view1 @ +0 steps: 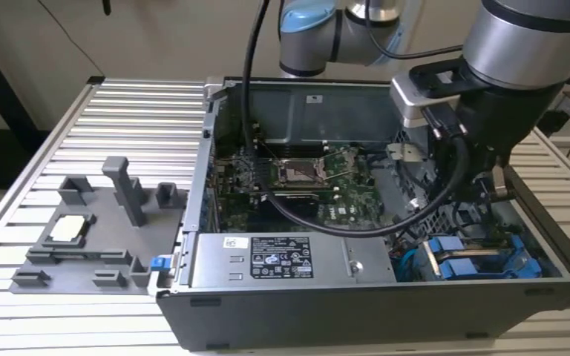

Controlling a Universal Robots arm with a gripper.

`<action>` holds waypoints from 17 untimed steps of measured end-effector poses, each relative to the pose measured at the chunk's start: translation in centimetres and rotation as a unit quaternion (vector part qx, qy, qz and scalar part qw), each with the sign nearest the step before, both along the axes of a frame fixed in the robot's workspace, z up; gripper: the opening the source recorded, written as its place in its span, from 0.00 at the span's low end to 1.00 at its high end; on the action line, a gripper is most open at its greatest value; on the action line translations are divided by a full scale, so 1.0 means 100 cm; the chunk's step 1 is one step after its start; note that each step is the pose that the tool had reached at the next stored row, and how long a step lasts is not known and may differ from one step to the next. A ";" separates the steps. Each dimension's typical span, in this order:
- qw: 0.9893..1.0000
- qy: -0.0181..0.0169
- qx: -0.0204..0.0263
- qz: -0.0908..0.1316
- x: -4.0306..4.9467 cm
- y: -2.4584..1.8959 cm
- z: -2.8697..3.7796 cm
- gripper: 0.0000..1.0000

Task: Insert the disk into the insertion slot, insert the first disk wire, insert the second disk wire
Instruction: 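Insert the second disk wire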

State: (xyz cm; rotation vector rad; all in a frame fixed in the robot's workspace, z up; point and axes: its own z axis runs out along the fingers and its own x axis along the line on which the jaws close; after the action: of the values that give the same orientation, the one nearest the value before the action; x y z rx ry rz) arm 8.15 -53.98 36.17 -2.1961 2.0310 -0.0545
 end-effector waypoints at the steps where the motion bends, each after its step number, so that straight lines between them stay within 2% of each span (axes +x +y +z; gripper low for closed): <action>1: 1.000 0.004 0.000 0.000 0.0027 -0.0013 -0.0001 0.16; 4: 1.000 0.015 -0.001 0.000 0.0104 -0.0058 -0.0004 0.16; 7: 1.000 0.024 -0.002 0.000 0.0170 -0.0114 -0.0005 0.16; 14: 0.999 0.038 -0.007 0.000 0.0283 -0.0266 -0.0006 0.16; 17: 0.999 0.046 -0.009 0.000 0.0371 -0.0294 -0.0010 0.16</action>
State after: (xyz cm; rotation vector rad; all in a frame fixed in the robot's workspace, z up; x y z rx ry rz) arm 11.87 -56.92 36.07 -2.2498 2.0870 0.0291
